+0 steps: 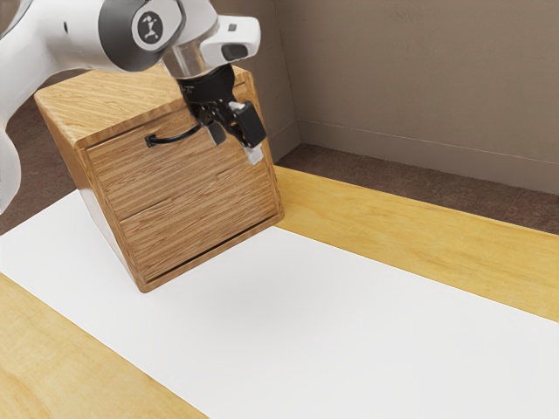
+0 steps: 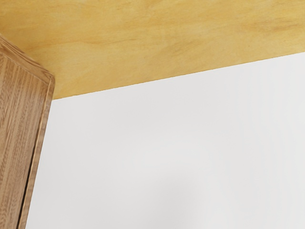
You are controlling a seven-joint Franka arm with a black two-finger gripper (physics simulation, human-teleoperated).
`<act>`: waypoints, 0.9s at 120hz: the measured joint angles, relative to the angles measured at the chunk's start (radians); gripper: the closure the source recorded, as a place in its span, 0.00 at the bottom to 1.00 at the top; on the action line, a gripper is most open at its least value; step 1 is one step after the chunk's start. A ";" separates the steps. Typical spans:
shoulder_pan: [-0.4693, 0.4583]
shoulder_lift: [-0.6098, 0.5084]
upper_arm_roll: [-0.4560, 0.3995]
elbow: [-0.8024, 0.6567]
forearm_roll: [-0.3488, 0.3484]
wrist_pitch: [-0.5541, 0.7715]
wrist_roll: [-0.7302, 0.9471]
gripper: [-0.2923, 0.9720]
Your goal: Pull the drawer handle with one arm to open the drawer
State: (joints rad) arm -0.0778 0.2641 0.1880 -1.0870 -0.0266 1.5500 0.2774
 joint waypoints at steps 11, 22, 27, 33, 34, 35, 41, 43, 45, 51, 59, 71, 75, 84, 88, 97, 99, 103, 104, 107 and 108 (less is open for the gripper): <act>0.005 0.005 0.003 -0.001 0.020 0.025 0.021 0.23; 0.009 0.026 0.004 -0.001 0.030 0.043 0.039 0.23; 0.011 0.039 0.005 -0.002 0.033 0.054 0.047 0.23; 0.018 0.049 0.006 -0.002 0.037 0.067 0.058 0.23; 0.020 0.051 0.006 -0.002 0.037 0.069 0.061 0.23; 0.022 0.053 0.006 -0.001 0.038 0.071 0.063 0.23; 0.031 0.061 0.007 0.001 0.040 0.081 0.080 0.23; 0.034 0.062 0.007 0.001 0.040 0.084 0.086 0.23; 0.037 0.063 0.008 0.002 0.040 0.086 0.092 0.23; 0.044 0.065 0.008 0.006 0.041 0.091 0.110 0.23; 0.051 0.066 0.008 0.009 0.046 0.097 0.137 0.23; 0.054 0.066 0.009 0.012 0.066 0.105 0.176 0.23; 0.055 0.066 0.010 0.012 0.073 0.108 0.189 0.23; 0.058 0.066 0.011 0.013 0.085 0.114 0.219 0.23; 0.059 0.067 0.011 0.013 0.091 0.117 0.232 0.23; 0.059 0.068 0.013 0.019 0.103 0.122 0.259 0.23; 0.059 0.068 0.014 0.020 0.104 0.123 0.265 0.23; 0.059 0.068 0.015 0.022 0.107 0.125 0.276 0.23; 0.059 0.068 0.015 0.022 0.108 0.125 0.279 0.23; 0.059 0.069 0.017 0.023 0.112 0.126 0.287 0.23; 0.059 0.070 0.018 0.024 0.113 0.127 0.290 0.23</act>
State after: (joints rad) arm -0.0185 0.3342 0.2058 -1.0633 0.0862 1.6766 0.5670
